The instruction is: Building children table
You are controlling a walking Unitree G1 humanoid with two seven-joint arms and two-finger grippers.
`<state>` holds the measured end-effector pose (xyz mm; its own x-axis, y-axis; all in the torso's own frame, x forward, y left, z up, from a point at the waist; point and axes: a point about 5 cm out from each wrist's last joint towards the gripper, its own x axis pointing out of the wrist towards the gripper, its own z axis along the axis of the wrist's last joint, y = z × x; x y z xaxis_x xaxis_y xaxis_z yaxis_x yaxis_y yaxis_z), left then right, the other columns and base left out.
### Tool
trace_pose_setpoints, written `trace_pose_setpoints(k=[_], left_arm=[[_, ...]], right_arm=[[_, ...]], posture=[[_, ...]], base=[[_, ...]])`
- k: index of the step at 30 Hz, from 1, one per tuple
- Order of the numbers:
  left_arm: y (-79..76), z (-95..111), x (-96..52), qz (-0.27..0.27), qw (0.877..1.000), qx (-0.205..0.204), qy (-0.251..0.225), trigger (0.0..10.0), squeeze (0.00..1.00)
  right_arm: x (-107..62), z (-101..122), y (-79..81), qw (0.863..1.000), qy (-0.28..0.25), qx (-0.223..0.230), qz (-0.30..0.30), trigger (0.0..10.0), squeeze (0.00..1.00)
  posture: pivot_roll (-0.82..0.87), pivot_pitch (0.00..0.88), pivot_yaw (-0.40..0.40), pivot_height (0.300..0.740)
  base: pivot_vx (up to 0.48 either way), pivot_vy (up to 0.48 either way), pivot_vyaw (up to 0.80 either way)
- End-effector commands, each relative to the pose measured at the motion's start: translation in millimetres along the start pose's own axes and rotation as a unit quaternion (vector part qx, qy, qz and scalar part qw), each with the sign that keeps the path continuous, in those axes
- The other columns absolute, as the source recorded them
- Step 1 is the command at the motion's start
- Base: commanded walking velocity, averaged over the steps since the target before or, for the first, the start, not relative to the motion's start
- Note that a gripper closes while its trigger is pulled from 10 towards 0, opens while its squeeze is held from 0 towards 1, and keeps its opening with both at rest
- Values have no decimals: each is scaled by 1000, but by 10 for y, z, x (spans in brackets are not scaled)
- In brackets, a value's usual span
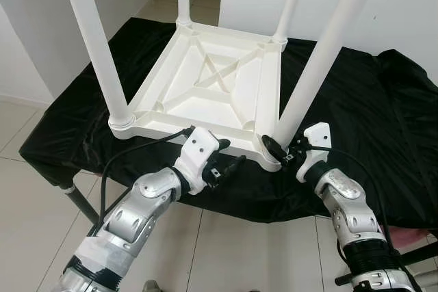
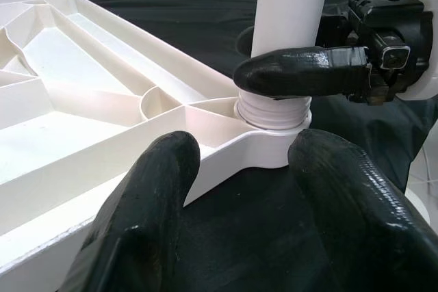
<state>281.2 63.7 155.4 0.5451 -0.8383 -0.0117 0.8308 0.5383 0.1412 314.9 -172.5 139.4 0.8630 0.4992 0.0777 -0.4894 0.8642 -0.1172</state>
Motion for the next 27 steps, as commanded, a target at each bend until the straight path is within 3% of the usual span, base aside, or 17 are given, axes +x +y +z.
trace_pose_setpoints(k=[1, 2, 3, 6, 10, 15, 22, 27], left_arm=[[-16, -2, -8, -43, 999, 5, 7, 10000, 0], [-16, -2, -8, -43, 999, 5, 7, 10000, 0], [-12, -1, -8, -42, 999, 5, 8, 10000, 0], [-15, -2, -8, -41, 999, 5, 8, 10000, 0], [-32, -19, -20, -37, 999, 4, 10, 10000, 0], [-25, -26, -35, -32, 999, 0, 11, 10000, 0], [-19, -51, -48, -26, 1000, -4, 13, 10000, 0], [-31, -48, -26, -26, 1000, -3, 12, 10000, 0]], right_arm=[[-15, -79, -5, 1000, 18, 2, -1, 1647, 0], [-15, -79, -5, 1000, 18, 2, -1, 1647, 0], [-13, -78, 0, 1000, 17, 9, -5, 10000, 0], [-14, -76, 2, 1000, 16, 11, -17, 10000, 0], [-40, -72, -10, 996, 16, 7, -85, 10000, 0], [-45, -75, 15, 994, 12, 11, -110, 10000, 0], [-65, -113, 307, 978, 5, 57, -202, 10000, 0], [68, -112, 602, 965, 7, 90, -245, 10000, 0]], posture=[[13, 87, -29, 740], [13, 87, -29, 740], [13, 89, -29, 740], [13, 94, -31, 740], [10, 97, -34, 740], [5, 95, -31, 740], [-6, 101, -37, 740], [-9, 106, -39, 740]], base=[[0, 0, 0], [0, 0, 0], [0, 0, 0], [0, 0, 0], [0, 0, 0], [0, 0, 0], [0, 0, 0], [0, 0, 0]])
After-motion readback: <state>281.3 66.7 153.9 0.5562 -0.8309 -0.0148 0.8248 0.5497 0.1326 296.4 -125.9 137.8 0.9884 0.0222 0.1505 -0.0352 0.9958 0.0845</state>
